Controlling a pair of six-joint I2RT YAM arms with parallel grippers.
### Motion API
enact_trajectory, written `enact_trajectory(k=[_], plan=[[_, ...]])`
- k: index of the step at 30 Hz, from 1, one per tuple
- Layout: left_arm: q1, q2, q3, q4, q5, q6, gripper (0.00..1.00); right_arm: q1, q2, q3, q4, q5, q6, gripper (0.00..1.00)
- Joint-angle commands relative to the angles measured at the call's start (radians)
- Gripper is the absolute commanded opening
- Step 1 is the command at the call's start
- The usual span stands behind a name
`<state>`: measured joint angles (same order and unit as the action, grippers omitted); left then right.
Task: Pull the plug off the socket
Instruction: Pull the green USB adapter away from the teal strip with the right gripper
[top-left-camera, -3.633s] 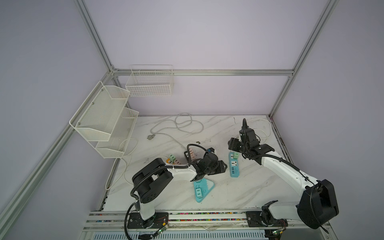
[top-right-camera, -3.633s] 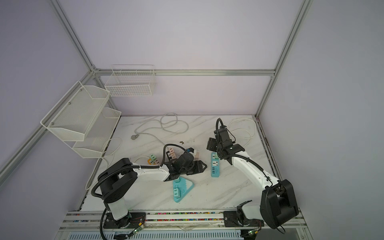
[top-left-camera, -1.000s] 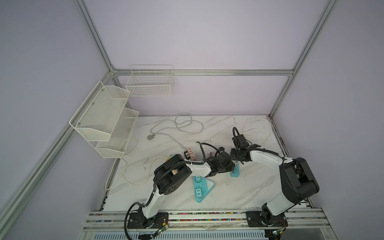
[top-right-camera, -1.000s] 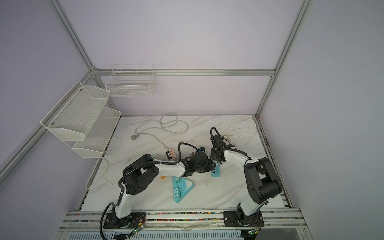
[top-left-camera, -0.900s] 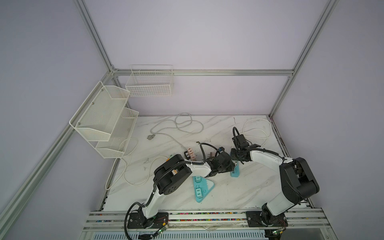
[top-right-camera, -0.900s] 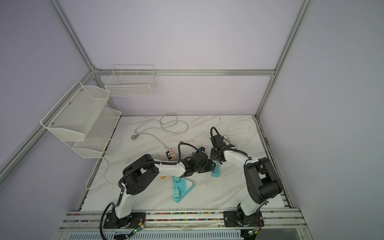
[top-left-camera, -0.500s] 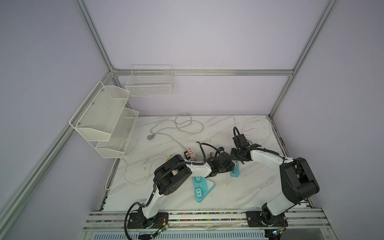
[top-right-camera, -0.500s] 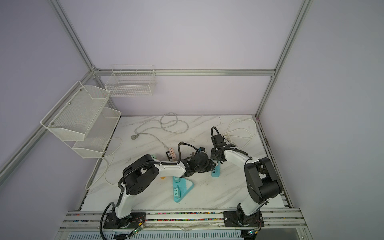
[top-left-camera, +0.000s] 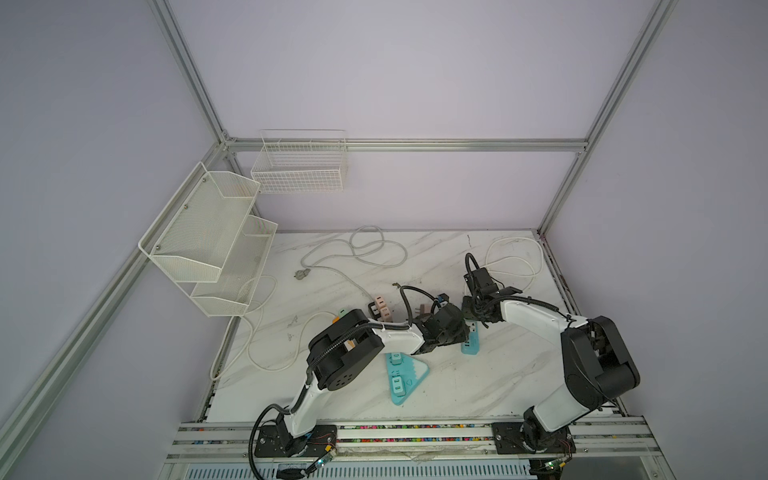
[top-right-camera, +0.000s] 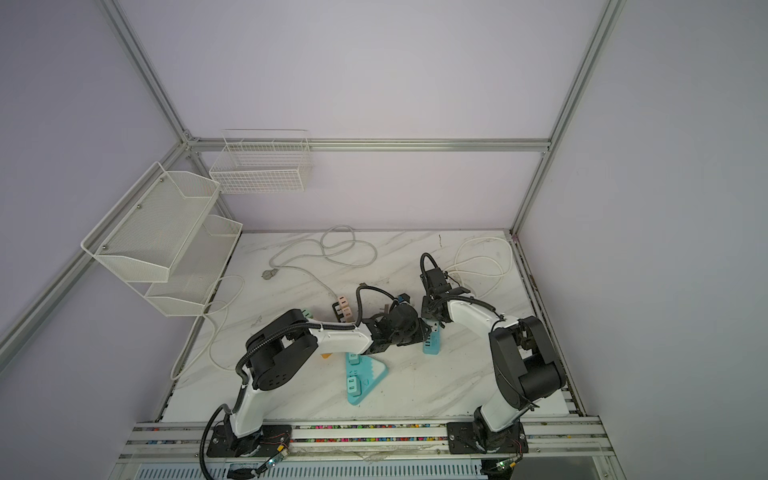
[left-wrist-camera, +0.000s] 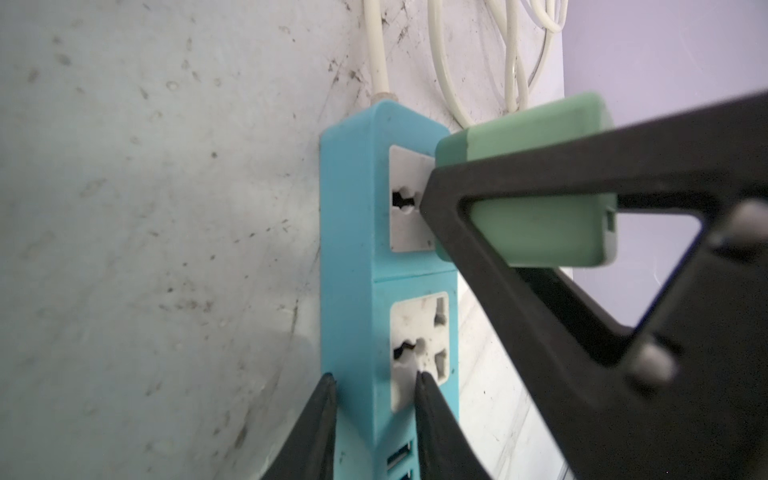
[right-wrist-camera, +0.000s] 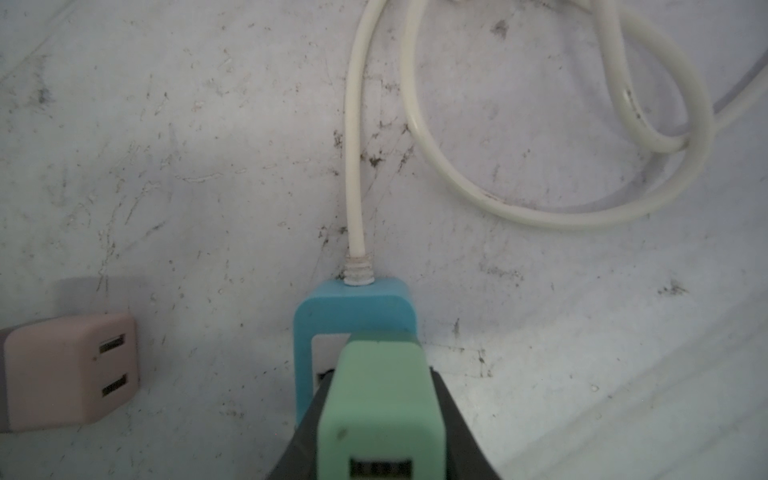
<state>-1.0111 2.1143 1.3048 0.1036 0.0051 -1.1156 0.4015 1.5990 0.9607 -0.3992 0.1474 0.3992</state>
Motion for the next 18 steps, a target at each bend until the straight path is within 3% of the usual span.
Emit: enact_trajectory(k=[1,18], plan=[[-0.018,0.079,0.014,-0.156,0.008,-0.001,0.30,0.005,-0.044,0.033,-0.013,0.025,0.016,0.10],[-0.018,0.052,0.089,-0.181,0.004,0.063,0.32,-0.011,-0.220,0.046,-0.029,-0.012,0.035,0.10]])
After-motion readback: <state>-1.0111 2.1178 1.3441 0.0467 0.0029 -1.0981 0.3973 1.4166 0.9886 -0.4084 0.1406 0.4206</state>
